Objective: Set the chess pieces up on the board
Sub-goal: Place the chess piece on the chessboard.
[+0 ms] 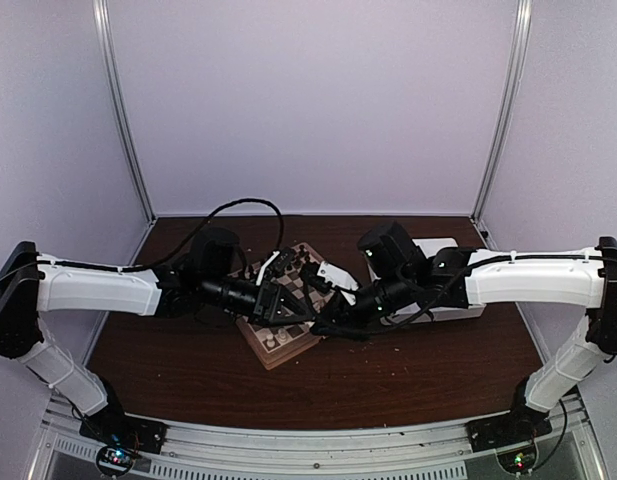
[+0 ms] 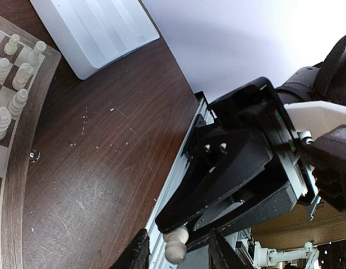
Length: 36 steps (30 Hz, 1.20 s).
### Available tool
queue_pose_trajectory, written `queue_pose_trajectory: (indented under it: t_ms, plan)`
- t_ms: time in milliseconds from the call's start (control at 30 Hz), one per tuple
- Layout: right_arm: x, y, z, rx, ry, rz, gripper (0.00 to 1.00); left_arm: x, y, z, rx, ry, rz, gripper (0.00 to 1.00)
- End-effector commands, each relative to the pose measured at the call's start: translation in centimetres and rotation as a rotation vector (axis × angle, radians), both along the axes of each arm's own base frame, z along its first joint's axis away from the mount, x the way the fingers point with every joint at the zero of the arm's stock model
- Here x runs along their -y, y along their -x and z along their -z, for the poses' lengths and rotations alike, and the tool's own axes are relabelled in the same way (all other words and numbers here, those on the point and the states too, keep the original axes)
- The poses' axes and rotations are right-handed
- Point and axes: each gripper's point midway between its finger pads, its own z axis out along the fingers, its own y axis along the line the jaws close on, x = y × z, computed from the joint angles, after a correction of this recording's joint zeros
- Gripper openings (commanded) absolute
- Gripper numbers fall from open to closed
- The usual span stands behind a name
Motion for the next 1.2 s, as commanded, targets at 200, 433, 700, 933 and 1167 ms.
queue_pose_trajectory:
  t_ms: [200, 433, 700, 933, 1167]
  plan:
    - [-0.33, -0.38, -0.79, 0.037, -0.004, 0.006, 0.14, 0.94, 0.12, -1.90, 0.036, 0.061, 0.035, 0.31]
    - [-0.39, -0.52, -1.04, 0.045, -0.009, 0.010, 0.13, 0.96, 0.26, -1.59, 0.028, 0.047, 0.046, 0.28]
    - [-0.38, -0.68, -1.03, 0.048, -0.005, 0.017, 0.13, 1.01, 0.34, -1.25, 0.021, 0.035, 0.052, 0.24]
    - [-0.27, -1.02, -1.10, 0.059, 0.000, 0.035, 0.12, 1.07, 0.37, -1.29, 0.023, 0.034, 0.058, 0.26]
    - [-0.31, -1.15, -1.19, 0.061, -0.002, 0.041, 0.12, 1.04, 0.41, -1.19, 0.024, 0.028, 0.060, 0.22]
